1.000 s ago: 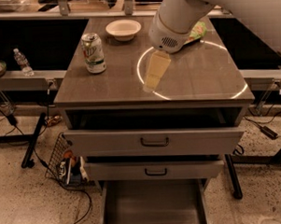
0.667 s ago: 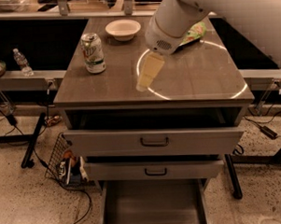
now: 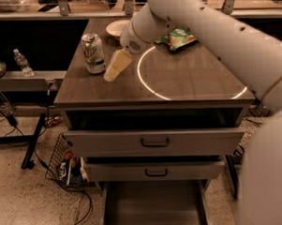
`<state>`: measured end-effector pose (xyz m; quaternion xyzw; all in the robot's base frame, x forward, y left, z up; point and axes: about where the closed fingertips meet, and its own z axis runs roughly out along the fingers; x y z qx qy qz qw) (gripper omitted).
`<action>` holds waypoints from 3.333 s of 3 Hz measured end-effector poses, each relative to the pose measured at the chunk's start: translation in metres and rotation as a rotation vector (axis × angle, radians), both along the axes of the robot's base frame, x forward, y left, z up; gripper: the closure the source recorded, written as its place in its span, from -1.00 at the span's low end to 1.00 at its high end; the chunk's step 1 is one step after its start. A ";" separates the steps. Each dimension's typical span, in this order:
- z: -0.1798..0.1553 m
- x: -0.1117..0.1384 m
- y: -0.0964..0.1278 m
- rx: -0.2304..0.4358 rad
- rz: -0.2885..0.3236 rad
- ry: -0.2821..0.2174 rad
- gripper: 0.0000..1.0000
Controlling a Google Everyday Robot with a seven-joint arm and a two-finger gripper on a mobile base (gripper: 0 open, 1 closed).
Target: Place 7up can into bottom drawer
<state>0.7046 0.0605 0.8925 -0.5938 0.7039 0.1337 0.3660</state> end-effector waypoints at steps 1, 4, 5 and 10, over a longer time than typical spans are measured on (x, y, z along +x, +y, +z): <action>-0.004 0.031 0.059 0.144 0.051 0.047 -0.95; 0.013 0.045 0.074 0.389 0.013 0.098 0.43; 0.027 0.002 0.037 0.443 0.017 0.100 0.90; -0.010 -0.194 -0.100 0.448 -0.039 0.164 1.00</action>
Offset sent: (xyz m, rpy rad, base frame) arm 0.0745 0.1137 0.0010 0.3475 0.1157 0.0700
